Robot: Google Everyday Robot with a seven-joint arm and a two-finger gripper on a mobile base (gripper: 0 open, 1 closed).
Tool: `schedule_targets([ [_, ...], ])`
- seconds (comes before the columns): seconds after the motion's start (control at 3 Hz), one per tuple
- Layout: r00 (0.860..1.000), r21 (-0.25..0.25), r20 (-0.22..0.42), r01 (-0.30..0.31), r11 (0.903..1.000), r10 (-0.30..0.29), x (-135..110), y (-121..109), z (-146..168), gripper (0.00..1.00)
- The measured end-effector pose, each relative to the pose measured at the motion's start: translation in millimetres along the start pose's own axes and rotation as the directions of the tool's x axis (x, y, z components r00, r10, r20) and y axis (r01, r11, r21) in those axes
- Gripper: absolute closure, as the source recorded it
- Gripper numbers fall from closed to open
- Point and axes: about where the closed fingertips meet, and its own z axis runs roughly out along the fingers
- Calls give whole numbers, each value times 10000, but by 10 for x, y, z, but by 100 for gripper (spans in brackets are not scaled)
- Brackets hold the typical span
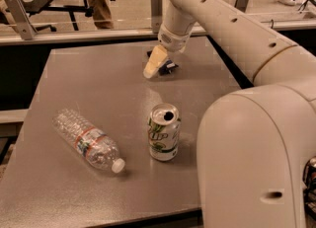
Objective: Move rxbar blueberry near 7up can
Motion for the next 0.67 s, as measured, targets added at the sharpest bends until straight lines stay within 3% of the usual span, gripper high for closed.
schedule_targets([
  [0.33,9997,-136,-227,47,9999,-50,-37,33,56,33],
  [0.67,9997,-216,-192,118,9997,-123,-74,53,4,57],
])
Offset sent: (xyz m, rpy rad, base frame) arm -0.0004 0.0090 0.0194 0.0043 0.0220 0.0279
